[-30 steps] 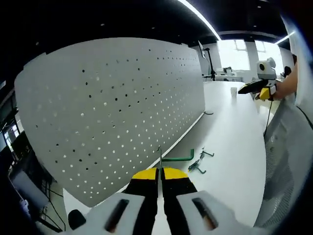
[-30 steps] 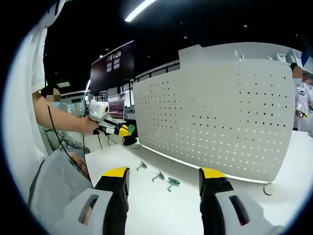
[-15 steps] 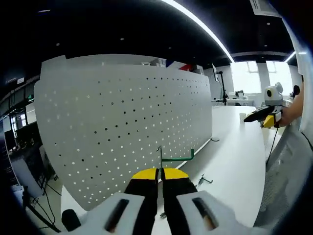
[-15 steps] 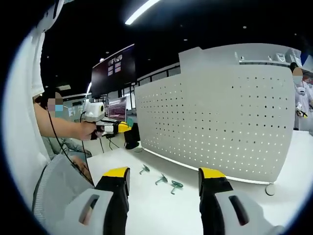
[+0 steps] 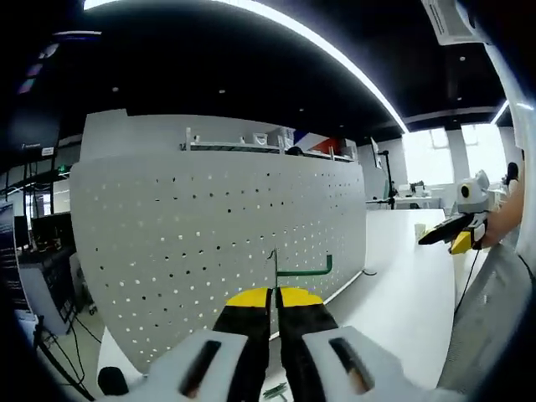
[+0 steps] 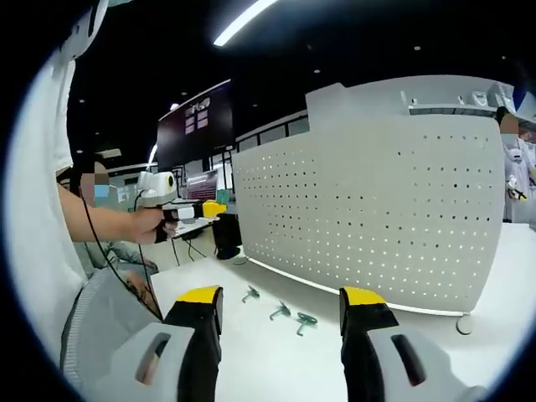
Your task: Insert the hook assembly into the mounting plate slot until the hook locks in place.
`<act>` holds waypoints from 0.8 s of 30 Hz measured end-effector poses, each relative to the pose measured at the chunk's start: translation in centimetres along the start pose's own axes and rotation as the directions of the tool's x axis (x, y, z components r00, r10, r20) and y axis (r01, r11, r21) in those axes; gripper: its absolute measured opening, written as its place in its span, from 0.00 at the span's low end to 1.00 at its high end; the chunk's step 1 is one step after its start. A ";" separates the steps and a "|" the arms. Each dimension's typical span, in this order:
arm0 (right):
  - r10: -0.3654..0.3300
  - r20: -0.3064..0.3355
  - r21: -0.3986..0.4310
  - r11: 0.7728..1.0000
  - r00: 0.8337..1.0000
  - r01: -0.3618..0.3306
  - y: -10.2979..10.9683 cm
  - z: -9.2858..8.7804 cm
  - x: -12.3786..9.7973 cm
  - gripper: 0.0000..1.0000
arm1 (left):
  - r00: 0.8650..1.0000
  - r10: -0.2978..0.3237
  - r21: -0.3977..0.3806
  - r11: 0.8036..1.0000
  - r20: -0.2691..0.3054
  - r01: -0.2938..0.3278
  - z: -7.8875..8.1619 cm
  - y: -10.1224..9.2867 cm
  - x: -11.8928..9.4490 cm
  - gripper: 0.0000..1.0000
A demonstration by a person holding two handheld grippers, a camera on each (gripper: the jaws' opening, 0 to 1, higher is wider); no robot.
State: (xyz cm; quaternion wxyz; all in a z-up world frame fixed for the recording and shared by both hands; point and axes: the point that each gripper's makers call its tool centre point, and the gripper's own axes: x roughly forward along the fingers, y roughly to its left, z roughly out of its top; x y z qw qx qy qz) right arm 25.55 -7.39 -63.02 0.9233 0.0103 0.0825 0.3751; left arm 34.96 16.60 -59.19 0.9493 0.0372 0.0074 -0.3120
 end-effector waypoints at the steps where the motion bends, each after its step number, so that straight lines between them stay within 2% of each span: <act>1: -0.001 0.001 0.000 1.000 1.000 0.001 0.0 0.0 0.0 0.54 | 1.000 -0.005 -0.006 1.000 0.016 0.005 0.3 -0.2 0.0 0.02; 7: -0.006 0.007 0.000 1.000 1.000 0.006 0.1 0.1 -0.1 0.54 | 0.999 -0.009 0.006 1.000 0.034 0.009 0.4 -0.9 0.2 0.02; 15: -0.008 0.032 0.005 1.000 0.999 0.008 -0.1 0.8 -0.1 0.54 | 0.994 0.015 -0.052 0.999 0.110 -0.009 1.8 -1.0 0.3 0.02; 20: 0.004 0.099 0.070 0.997 0.995 -0.011 0.1 2.1 -0.5 0.54 | 0.990 0.028 -0.076 0.997 0.137 -0.018 2.1 -1.0 0.4 0.02; 24: 0.004 0.117 0.098 0.995 0.993 -0.015 -0.1 2.3 -0.8 0.54 | 0.987 0.038 -0.107 0.994 0.156 -0.021 2.2 -1.0 0.4 0.02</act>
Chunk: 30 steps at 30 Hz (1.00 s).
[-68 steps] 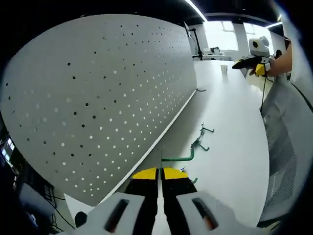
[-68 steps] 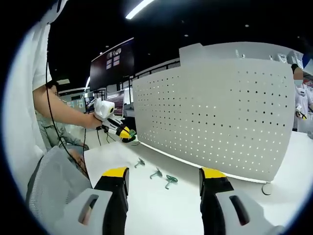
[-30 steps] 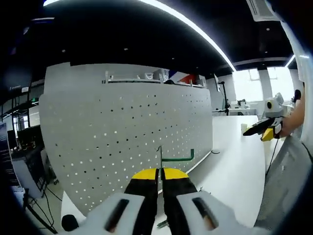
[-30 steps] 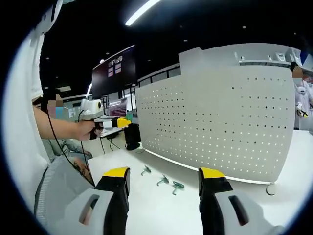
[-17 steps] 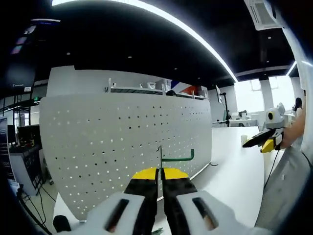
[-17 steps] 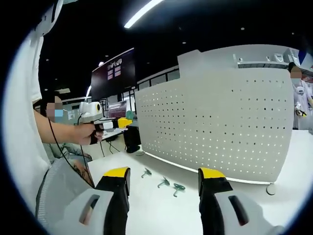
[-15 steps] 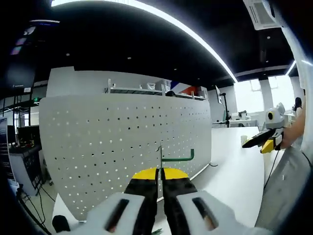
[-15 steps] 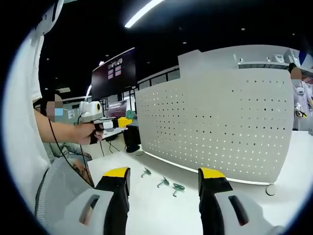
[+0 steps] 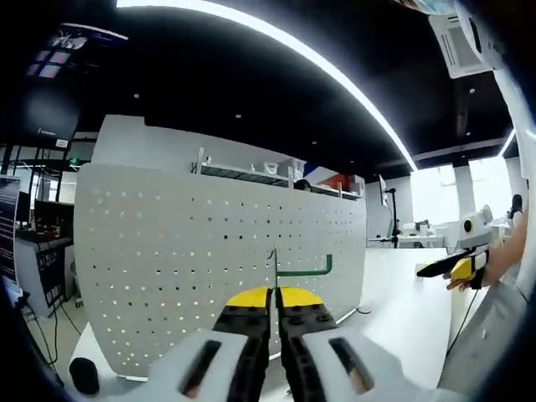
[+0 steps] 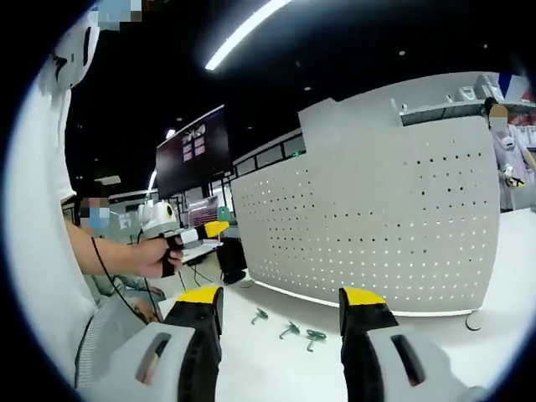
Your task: Insert the hook assembly into the mounting plate slot until the hook locks in place.
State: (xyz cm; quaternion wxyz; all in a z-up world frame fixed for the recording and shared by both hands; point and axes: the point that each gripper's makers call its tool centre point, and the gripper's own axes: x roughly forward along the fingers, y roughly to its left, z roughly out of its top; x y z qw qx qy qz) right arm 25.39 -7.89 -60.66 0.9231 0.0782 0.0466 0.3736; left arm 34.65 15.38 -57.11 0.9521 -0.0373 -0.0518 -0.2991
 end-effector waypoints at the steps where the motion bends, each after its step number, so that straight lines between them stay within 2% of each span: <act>1: 0.002 0.006 0.012 1.000 1.000 -0.002 0.0 0.1 -0.1 0.54 | 1.000 0.000 0.001 1.000 0.001 0.000 0.0 0.0 0.0 0.02; 7: -0.005 0.014 0.023 1.000 1.000 0.005 -0.2 0.3 0.0 0.53 | 1.000 -0.002 -0.007 1.000 -0.003 0.002 -0.2 -0.5 0.1 0.02; 15: 0.021 0.034 0.031 0.999 0.999 -0.022 0.4 1.2 1.2 0.49 | 1.000 0.000 -0.004 1.000 -0.010 0.000 -0.3 -1.6 0.8 0.02; 18: 0.038 0.048 0.032 0.999 0.998 -0.039 0.8 1.7 2.0 0.48 | 1.000 -0.011 0.005 1.000 -0.014 0.011 -0.3 -2.5 1.0 0.02; 23: 0.053 0.056 0.018 0.998 0.997 -0.054 1.0 2.2 2.9 0.47 | 1.000 -0.024 -0.034 0.999 -0.002 0.024 -0.2 -3.4 1.2 0.02; 26: 0.065 0.063 0.013 0.998 0.996 -0.066 1.2 2.6 3.4 0.46 | 0.999 -0.029 -0.022 0.999 -0.018 0.029 -0.7 -4.2 1.3 0.02; 30: 0.075 0.049 0.021 0.997 0.996 -0.076 1.4 2.5 4.1 0.44 | 0.999 -0.043 -0.052 0.998 -0.007 0.043 -0.5 -5.2 1.5 0.02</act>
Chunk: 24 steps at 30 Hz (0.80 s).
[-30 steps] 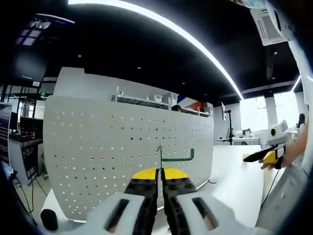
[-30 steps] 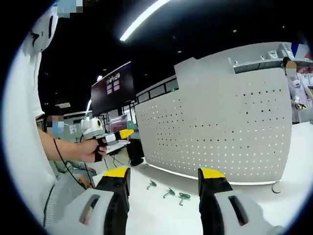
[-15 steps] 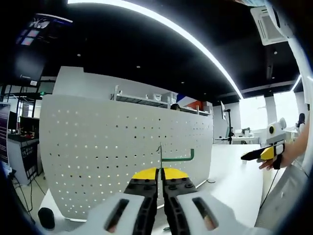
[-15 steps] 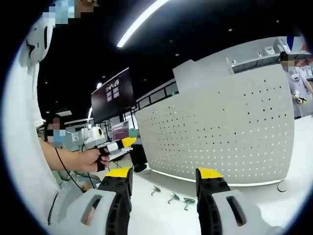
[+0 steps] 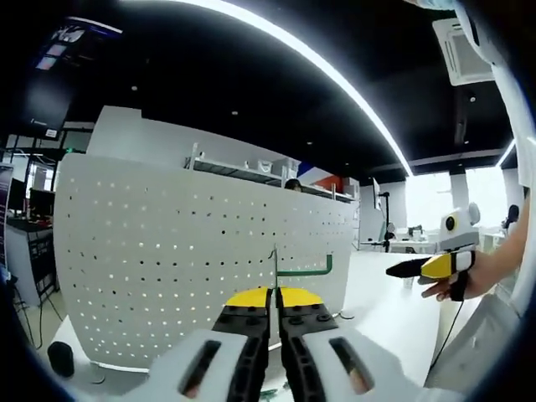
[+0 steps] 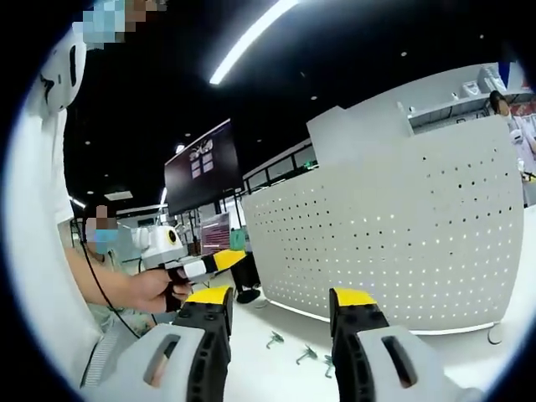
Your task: Insert the hook assembly into the mounting plate slot until the hook locks in place.
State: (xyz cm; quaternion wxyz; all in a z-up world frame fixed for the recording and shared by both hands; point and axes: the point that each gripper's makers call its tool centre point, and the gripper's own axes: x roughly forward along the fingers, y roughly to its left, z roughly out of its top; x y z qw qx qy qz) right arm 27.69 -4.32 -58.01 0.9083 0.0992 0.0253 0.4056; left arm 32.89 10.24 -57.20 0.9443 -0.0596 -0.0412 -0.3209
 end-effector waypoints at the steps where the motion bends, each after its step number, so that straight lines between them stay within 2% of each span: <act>1: 0.006 -0.002 0.004 1.000 1.000 -0.006 0.2 0.0 0.2 0.43 | 1.000 -0.005 -0.001 1.000 0.004 0.005 0.1 -0.3 0.1 0.02; 4: 0.015 0.001 0.004 1.000 1.000 -0.015 0.6 0.2 0.6 0.42 | 1.000 -0.002 -0.018 1.000 -0.004 0.002 -0.2 -1.0 0.4 0.02; 12: 0.034 0.012 0.013 0.999 0.999 -0.035 1.2 0.8 1.6 0.37 | 0.999 -0.001 0.013 1.000 -0.034 0.002 -0.4 -3.1 1.1 0.02; 19: 0.056 0.020 0.018 0.998 0.998 -0.056 1.8 1.2 2.7 0.35 | 0.999 0.004 0.043 0.999 -0.054 -0.001 -0.6 -4.3 1.6 0.02; 24: 0.066 0.027 0.017 0.998 0.997 -0.066 2.0 1.4 3.1 0.34 | 0.998 0.004 0.036 0.999 -0.063 -0.001 -0.6 -4.8 1.9 0.02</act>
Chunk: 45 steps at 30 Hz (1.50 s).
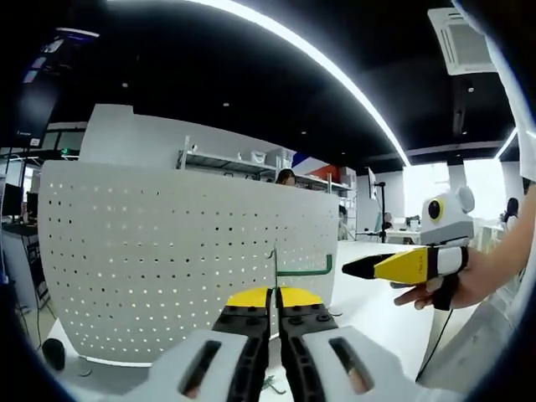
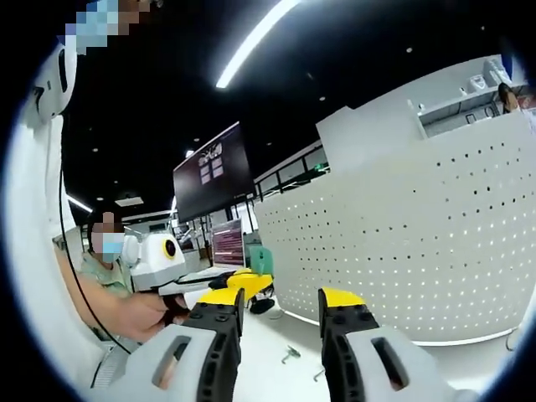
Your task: Insert the hook assembly into the mounting plate slot until the hook locks in place.
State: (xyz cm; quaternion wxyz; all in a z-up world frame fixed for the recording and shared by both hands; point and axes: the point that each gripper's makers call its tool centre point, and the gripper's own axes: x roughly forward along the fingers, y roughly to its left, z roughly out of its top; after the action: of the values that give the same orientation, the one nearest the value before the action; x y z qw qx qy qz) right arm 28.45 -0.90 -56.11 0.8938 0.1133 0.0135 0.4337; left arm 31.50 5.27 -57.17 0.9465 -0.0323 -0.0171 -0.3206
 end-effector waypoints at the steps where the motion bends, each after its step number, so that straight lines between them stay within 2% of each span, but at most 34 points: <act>1: 0.004 0.001 -0.001 1.000 1.000 -0.004 0.1 0.1 0.2 0.33 | 1.000 -0.005 0.001 1.000 0.001 0.005 0.1 -0.2 0.0 0.02; 9: 0.015 0.012 0.005 1.000 1.000 -0.015 0.3 0.7 1.0 0.33 | 1.000 -0.015 0.012 1.000 -0.009 0.015 0.3 -1.4 0.7 0.02; 15: 0.018 0.016 0.003 1.000 1.000 -0.018 0.2 0.8 1.6 0.27 | 1.000 -0.023 0.024 0.999 -0.020 0.023 0.4 -2.3 0.8 0.02; 22: 0.026 0.013 0.004 1.000 1.000 -0.026 0.4 0.6 2.1 0.22 | 0.999 -0.028 0.025 0.999 -0.033 0.029 0.0 -2.7 0.8 0.02; 32: 0.049 0.019 0.006 0.999 0.999 -0.049 1.2 0.8 2.5 0.14 | 0.999 -0.046 0.009 0.999 -0.022 0.046 0.3 -3.4 0.9 0.02; 45: 0.036 0.024 -0.028 0.999 0.999 -0.035 1.2 0.8 2.8 0.03 | 0.998 -0.052 0.006 0.999 -0.024 0.052 0.3 -3.6 0.9 0.02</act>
State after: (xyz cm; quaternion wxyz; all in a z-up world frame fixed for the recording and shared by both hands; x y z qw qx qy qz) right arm 29.33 1.87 -54.91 0.8876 0.1063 -0.0054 0.4482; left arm 30.02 1.87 -56.68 0.9381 -0.0251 -0.0078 -0.3455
